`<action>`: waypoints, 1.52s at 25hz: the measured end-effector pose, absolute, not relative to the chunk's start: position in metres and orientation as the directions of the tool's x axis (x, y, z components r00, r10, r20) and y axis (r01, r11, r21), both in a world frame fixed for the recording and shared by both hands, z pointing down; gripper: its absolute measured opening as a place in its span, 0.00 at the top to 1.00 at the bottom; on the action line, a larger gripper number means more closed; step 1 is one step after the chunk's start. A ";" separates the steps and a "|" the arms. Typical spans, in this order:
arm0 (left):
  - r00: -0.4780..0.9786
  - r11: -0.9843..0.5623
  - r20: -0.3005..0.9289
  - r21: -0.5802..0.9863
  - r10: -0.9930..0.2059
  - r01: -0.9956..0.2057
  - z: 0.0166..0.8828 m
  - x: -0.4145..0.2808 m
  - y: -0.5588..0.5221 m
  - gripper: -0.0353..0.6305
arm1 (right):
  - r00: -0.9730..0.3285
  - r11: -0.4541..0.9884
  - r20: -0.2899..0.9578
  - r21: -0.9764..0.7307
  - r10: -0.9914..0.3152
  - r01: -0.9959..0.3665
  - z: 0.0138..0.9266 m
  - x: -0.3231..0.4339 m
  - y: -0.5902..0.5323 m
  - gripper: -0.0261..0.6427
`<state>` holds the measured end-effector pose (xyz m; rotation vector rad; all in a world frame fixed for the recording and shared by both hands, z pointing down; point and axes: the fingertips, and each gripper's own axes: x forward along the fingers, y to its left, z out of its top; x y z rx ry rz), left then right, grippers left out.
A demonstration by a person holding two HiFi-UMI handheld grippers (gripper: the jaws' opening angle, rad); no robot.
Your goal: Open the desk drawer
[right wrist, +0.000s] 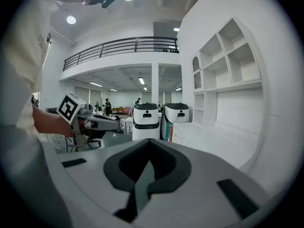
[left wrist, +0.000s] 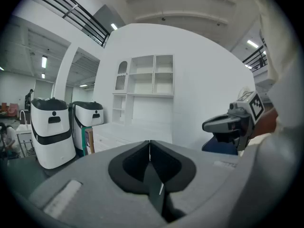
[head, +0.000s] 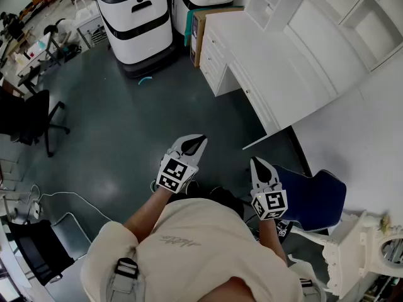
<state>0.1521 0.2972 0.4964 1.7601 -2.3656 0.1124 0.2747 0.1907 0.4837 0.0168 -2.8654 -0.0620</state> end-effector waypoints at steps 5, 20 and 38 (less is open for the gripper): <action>-0.292 0.311 0.212 0.058 -0.932 -0.949 0.497 0.139 0.313 0.92 | -0.962 0.999 0.268 0.041 -0.044 -0.034 0.485 0.275 0.198 0.96; -0.225 0.264 0.229 0.155 -0.947 -0.952 0.513 0.115 0.273 0.92 | -0.935 0.991 0.327 0.031 -0.134 -0.131 0.498 0.273 0.163 0.96; -0.224 0.254 0.266 0.082 -0.938 -0.964 0.471 0.000 0.111 0.92 | -0.973 0.995 0.230 -0.082 -0.029 -0.049 0.506 0.112 0.006 0.96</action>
